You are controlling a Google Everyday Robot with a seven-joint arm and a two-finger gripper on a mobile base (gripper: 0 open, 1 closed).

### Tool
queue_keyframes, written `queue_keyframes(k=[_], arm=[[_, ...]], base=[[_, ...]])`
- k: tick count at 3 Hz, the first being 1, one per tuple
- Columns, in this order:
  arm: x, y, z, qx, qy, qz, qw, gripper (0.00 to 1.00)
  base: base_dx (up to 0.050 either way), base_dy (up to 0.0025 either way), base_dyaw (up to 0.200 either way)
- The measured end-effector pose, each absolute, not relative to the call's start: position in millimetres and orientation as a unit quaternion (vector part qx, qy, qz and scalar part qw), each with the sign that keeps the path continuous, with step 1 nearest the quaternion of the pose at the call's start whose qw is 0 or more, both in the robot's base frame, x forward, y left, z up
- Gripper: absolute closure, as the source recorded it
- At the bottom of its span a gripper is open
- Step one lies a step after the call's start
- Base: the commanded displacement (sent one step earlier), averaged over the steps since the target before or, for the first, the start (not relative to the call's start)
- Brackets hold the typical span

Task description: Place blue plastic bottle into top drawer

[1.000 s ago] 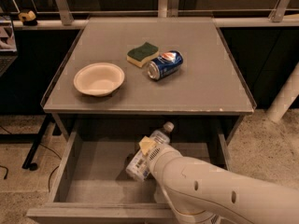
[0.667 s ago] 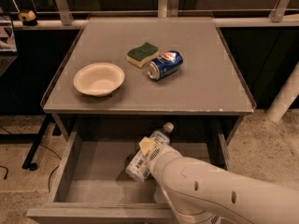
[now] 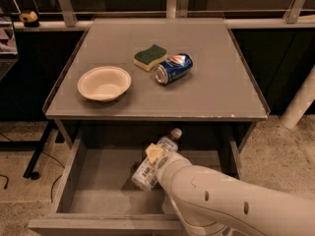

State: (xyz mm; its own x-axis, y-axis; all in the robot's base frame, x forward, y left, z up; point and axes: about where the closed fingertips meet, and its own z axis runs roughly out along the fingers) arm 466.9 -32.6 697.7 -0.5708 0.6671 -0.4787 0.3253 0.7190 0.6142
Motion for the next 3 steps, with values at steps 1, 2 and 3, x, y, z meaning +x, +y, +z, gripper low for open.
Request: queue_keyframes(k=[1, 2, 3], arm=[[466.9, -32.6, 697.7, 0.290, 0.854, 0.237, 0.361, 0.12], [466.9, -32.5, 697.8, 0.290, 0.854, 0.237, 0.361, 0.00], [466.9, -32.5, 697.8, 0.290, 0.854, 0.237, 0.361, 0.00]], base=[[0.000, 0.00000, 0.000], [0.000, 0.00000, 0.000], [0.000, 0.00000, 0.000]])
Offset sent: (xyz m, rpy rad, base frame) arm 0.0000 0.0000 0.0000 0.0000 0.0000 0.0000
